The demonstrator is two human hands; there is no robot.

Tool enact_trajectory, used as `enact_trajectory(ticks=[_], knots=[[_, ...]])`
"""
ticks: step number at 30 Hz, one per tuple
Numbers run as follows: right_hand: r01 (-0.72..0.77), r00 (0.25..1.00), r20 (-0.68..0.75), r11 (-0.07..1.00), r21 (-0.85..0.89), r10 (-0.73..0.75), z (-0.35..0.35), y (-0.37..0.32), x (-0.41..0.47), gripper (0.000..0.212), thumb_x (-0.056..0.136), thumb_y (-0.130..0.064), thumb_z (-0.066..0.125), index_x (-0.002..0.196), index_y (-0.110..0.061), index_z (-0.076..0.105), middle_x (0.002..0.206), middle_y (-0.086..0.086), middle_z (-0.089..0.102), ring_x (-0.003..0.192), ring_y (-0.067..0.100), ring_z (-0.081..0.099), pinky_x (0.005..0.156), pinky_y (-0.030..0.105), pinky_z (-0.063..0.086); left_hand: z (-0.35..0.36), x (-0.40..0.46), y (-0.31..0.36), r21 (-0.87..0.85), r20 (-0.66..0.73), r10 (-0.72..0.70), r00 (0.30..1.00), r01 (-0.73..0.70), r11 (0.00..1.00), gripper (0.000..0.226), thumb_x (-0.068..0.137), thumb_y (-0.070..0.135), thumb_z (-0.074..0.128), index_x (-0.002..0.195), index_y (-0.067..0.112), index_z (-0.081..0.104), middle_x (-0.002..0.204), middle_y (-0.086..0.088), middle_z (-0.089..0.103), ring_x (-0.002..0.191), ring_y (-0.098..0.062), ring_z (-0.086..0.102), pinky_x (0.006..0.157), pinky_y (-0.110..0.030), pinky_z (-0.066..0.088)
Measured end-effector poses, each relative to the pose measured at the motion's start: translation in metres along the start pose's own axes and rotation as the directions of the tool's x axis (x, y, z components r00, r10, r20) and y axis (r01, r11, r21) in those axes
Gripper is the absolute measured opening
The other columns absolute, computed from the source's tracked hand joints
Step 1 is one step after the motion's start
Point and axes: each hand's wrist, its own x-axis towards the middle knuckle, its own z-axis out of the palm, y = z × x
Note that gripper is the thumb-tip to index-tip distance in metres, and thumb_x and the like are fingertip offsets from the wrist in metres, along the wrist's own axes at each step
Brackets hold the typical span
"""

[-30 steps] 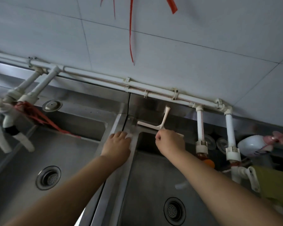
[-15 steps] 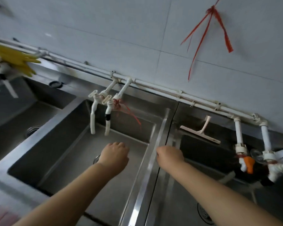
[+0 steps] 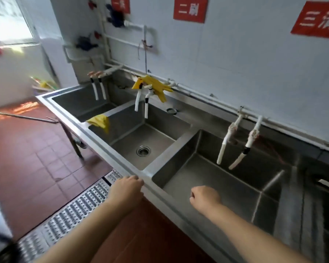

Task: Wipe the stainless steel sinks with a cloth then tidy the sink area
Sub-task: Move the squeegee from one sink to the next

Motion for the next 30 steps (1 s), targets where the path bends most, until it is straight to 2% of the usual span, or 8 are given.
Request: enact_trajectory(ticks=[3,7,13,16,21,26,30], knots=[[0.084,0.996,-0.019,0.995,0.056,-0.083,-0.012,-0.059,0.016,0.018,0.093,-0.027,0.043,0.096,-0.02,0.06,0.098,0.0,0.063,0.088,0.02,0.06,0.071,0.031,0.047,-0.014,-0.017,-0.056,0.025,-0.023,-0.082,0.996,0.083,0.996,0.03,0.092,0.031,0.042,0.116,0.026,0.06,0.12,0.005,0.06,0.112,-0.018,0.056,0.088,-0.032,0.045],[0.144,0.987,-0.072,0.989,0.042,-0.141,-0.032,-0.11,0.048,0.019,0.09,-0.023,0.044,0.092,-0.019,0.062,0.093,0.0,0.064,0.084,0.02,0.06,0.068,0.03,0.047,-0.022,-0.019,-0.105,0.002,-0.028,-0.166,0.986,0.166,0.986,0.03,0.088,0.038,0.044,0.111,0.026,0.06,0.115,0.005,0.06,0.11,-0.019,0.057,0.082,-0.032,0.046],[0.158,0.98,-0.128,0.987,0.034,-0.153,-0.06,-0.154,0.115,0.019,0.09,-0.026,0.044,0.091,-0.021,0.062,0.095,-0.001,0.065,0.084,0.02,0.059,0.061,0.025,0.037,-0.024,0.009,-0.17,-0.015,-0.049,-0.221,0.974,0.221,0.975,0.033,0.088,0.036,0.046,0.116,0.027,0.059,0.118,0.004,0.06,0.111,-0.021,0.055,0.086,-0.033,0.045],[0.161,0.977,-0.149,0.986,0.04,-0.154,-0.069,-0.174,0.159,0.019,0.09,-0.028,0.044,0.089,-0.025,0.062,0.092,-0.003,0.064,0.077,0.017,0.056,0.056,0.024,0.036,-0.029,0.032,-0.212,-0.014,-0.07,-0.239,0.968,0.239,0.971,0.033,0.089,0.034,0.046,0.119,0.028,0.057,0.118,0.004,0.059,0.108,-0.021,0.057,0.084,-0.034,0.046],[0.133,0.984,-0.132,0.989,0.067,-0.123,-0.083,-0.22,0.245,0.023,0.087,-0.027,0.045,0.095,-0.025,0.065,0.102,-0.002,0.067,0.094,0.021,0.06,0.067,0.026,0.041,-0.052,0.079,-0.296,-0.021,-0.098,-0.312,0.945,0.311,0.95,0.033,0.09,0.032,0.045,0.121,0.029,0.057,0.12,0.006,0.058,0.11,-0.017,0.056,0.083,-0.031,0.046],[0.153,0.983,-0.12,0.981,0.122,-0.139,-0.107,-0.283,0.318,0.022,0.085,-0.025,0.046,0.092,-0.026,0.066,0.102,-0.003,0.067,0.093,0.022,0.061,0.063,0.024,0.037,-0.067,0.117,-0.365,-0.064,-0.147,-0.358,0.922,0.352,0.934,0.033,0.092,0.031,0.046,0.123,0.036,0.057,0.119,0.009,0.059,0.107,-0.015,0.057,0.074,-0.026,0.042],[0.221,0.971,-0.13,0.963,0.153,-0.202,-0.115,-0.329,0.358,0.02,0.086,-0.028,0.046,0.091,-0.028,0.066,0.102,-0.004,0.066,0.092,0.02,0.06,0.065,0.024,0.038,-0.067,0.143,-0.407,-0.06,-0.113,-0.364,0.925,0.359,0.931,0.029,0.093,0.035,0.046,0.118,0.037,0.059,0.119,0.009,0.06,0.107,-0.015,0.058,0.076,-0.027,0.044]])
